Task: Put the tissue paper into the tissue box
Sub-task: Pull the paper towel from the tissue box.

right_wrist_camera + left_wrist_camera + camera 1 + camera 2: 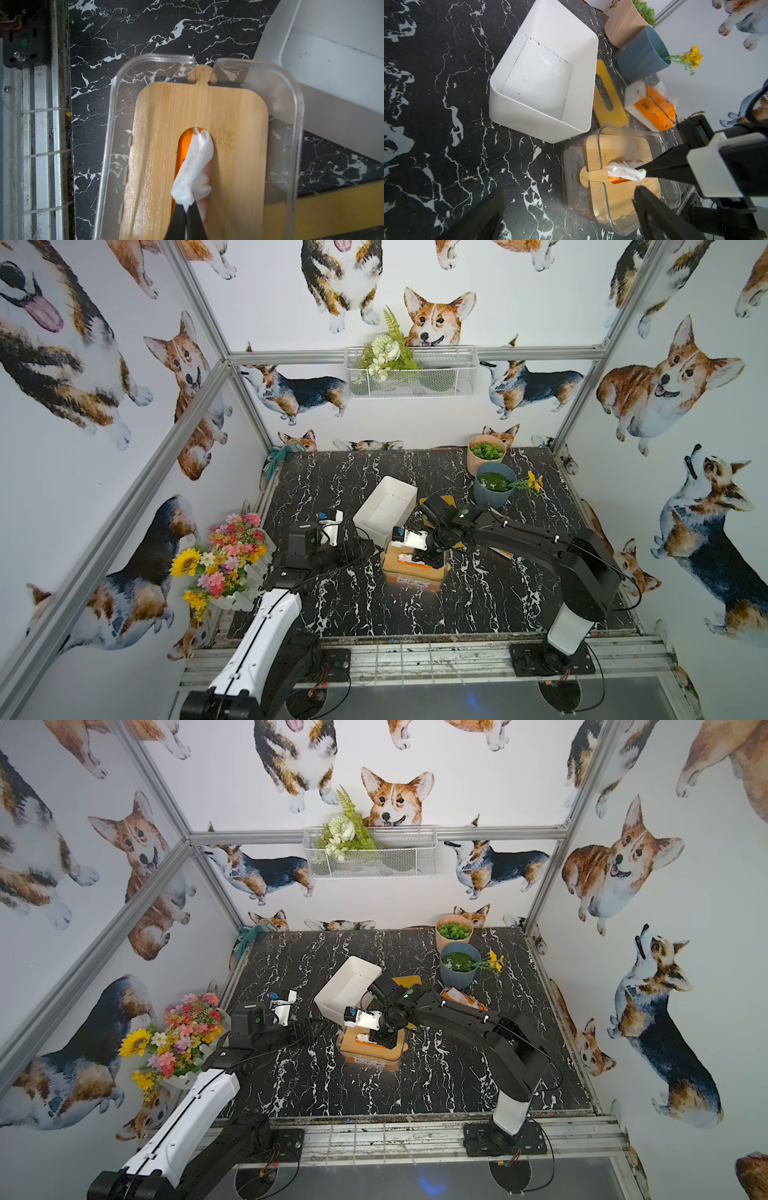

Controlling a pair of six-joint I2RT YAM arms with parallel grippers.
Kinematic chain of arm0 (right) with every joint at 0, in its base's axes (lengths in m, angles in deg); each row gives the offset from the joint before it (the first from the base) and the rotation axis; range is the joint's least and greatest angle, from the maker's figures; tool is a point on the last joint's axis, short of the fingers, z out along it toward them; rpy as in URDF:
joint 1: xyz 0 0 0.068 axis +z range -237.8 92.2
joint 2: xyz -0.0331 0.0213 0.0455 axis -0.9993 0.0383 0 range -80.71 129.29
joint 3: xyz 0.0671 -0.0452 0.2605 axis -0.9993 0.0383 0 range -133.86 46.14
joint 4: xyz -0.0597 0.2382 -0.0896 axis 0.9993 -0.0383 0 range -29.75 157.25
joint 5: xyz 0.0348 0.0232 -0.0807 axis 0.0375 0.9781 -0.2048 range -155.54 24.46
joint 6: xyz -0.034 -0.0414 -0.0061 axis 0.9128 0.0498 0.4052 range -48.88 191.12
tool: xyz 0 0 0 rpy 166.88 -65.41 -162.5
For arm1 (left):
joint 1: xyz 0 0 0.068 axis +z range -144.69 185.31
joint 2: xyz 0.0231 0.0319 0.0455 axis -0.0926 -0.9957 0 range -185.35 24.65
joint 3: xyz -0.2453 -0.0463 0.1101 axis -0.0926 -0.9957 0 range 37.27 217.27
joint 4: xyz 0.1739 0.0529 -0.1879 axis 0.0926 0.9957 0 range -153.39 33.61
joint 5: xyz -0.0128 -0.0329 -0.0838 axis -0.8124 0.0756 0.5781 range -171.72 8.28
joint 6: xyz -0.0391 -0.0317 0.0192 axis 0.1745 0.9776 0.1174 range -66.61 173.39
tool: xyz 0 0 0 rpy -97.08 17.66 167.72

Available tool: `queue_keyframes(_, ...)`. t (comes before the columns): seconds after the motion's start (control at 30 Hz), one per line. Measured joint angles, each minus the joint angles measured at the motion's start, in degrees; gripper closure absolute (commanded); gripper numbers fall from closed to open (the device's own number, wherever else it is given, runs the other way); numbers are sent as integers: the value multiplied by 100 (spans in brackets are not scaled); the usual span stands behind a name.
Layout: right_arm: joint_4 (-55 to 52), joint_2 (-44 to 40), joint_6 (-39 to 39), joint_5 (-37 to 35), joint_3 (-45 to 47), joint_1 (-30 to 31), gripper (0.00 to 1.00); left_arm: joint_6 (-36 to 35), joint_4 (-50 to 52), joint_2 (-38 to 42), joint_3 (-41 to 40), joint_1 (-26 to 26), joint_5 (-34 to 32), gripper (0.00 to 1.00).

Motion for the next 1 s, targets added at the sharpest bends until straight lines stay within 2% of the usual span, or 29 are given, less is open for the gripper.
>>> queue_keyframes(0.27,-70,-179,-20,-140,-33,214,97,0,0,0,0,0,0,0)
queue_keyframes(0.4,-151,-232,-122,-160,-20,361,90,0,0,0,0,0,0,0)
queue_keyframes(0.53,-197,-332,-173,-129,46,531,65,0,-2,0,0,0,0,0)
queue_keyframes(0.63,-186,-533,-286,-68,90,610,53,0,-2,0,-2,0,0,0)
queue_keyframes(0.67,-166,-675,-334,-11,129,625,45,0,-2,0,-4,0,-2,0)
queue_keyframes(0.7,-125,-820,-380,37,175,623,21,0,-2,0,-4,0,-2,0)
queue_keyframes(0.73,-24,-1003,-470,81,249,623,1,0,-2,0,-7,0,0,0)
queue_keyframes(0.87,693,-1759,-782,339,640,450,0,0,-2,0,-7,-2,-2,0)
queue_keyframes(1.0,1248,-1967,-1237,555,824,195,0,0,-2,0,-7,-2,-2,0)
